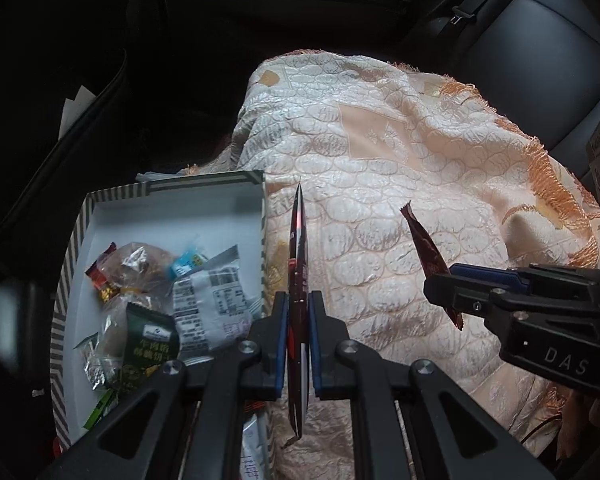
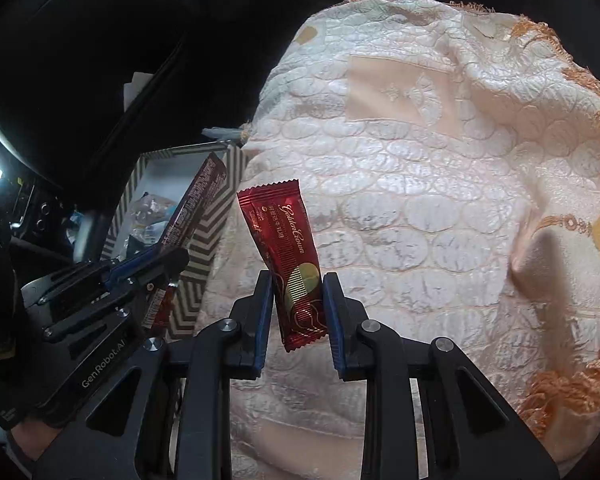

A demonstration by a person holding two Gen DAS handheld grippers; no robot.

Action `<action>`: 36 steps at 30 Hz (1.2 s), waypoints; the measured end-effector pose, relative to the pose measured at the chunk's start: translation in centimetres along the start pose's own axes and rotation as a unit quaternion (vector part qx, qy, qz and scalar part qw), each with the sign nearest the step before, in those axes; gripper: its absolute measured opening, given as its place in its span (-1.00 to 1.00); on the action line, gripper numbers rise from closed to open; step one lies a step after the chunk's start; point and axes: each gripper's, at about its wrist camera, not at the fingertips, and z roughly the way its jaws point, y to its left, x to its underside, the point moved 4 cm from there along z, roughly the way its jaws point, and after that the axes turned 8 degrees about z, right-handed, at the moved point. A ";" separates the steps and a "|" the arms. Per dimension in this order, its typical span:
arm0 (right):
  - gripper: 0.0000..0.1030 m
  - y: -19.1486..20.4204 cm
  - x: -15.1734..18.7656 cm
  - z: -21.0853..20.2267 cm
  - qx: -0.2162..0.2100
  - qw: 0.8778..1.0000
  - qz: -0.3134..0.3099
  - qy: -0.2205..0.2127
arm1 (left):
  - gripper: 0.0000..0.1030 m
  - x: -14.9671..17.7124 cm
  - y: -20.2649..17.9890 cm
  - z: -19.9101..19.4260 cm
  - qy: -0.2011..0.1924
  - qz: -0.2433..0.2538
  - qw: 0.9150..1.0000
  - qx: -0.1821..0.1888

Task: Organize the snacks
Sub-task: 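Carry the coffee stick and red chocolate over the tray with both grippers, then open both grippers to drop the coffee stick and chocolate in the tray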

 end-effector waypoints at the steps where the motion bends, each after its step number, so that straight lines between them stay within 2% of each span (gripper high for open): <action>1: -0.54 0.8 0.2 0.2 -0.003 1.000 -0.005 0.002 | -0.78 0.4 0.5 -0.2 -0.002 -0.001 1.000 -0.006; 7: -0.54 4.7 1.5 1.8 -0.034 0.999 -0.016 0.028 | -0.78 2.3 3.7 -1.1 -0.003 -0.018 0.999 -0.029; 14: -0.54 8.4 2.5 3.7 -0.046 0.997 -0.035 0.048 | -0.78 3.9 7.1 -1.5 -0.002 -0.044 0.998 -0.047; 24: -0.54 12.6 2.8 6.0 -0.031 0.996 -0.067 0.058 | -0.78 5.9 11.2 -1.1 0.005 -0.083 0.995 -0.061; 36: -0.54 15.1 2.6 8.7 0.001 0.993 -0.096 0.070 | -0.78 7.3 13.1 -0.2 0.015 -0.104 0.992 -0.070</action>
